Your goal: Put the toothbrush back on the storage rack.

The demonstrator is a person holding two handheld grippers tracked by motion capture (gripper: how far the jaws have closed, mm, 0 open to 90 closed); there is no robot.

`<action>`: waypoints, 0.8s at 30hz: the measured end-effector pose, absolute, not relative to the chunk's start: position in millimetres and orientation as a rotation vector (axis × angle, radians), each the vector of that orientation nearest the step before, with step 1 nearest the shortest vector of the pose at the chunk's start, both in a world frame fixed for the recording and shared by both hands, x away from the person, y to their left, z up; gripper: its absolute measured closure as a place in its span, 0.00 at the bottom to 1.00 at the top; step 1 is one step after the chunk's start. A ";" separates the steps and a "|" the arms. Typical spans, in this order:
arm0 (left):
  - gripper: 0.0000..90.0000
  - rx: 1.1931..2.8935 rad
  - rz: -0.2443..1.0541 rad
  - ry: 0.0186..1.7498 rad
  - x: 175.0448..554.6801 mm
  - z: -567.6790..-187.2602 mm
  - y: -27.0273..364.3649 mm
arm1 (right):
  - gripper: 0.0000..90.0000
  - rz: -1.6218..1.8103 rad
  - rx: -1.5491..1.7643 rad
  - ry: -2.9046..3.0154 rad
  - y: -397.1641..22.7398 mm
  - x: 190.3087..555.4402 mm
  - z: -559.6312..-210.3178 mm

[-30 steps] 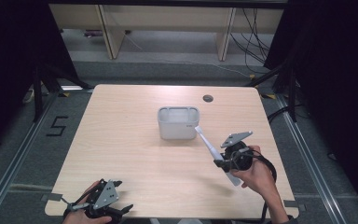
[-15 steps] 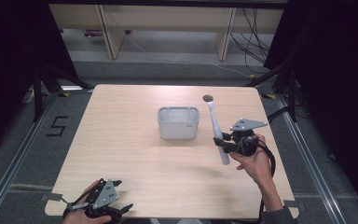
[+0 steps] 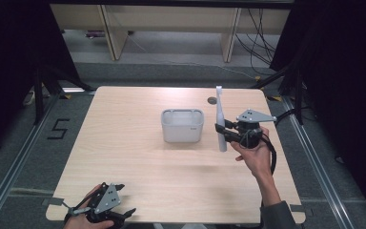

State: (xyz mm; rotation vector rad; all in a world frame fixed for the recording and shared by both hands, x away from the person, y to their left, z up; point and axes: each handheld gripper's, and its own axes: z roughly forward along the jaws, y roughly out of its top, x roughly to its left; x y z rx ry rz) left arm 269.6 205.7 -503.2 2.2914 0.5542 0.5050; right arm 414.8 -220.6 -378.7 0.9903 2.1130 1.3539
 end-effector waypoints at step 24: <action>0.16 2.298 0.516 0.548 269.8 -504.1 205.3 | 0.74 1.431 0.990 2.047 -189.3 448.3 -359.2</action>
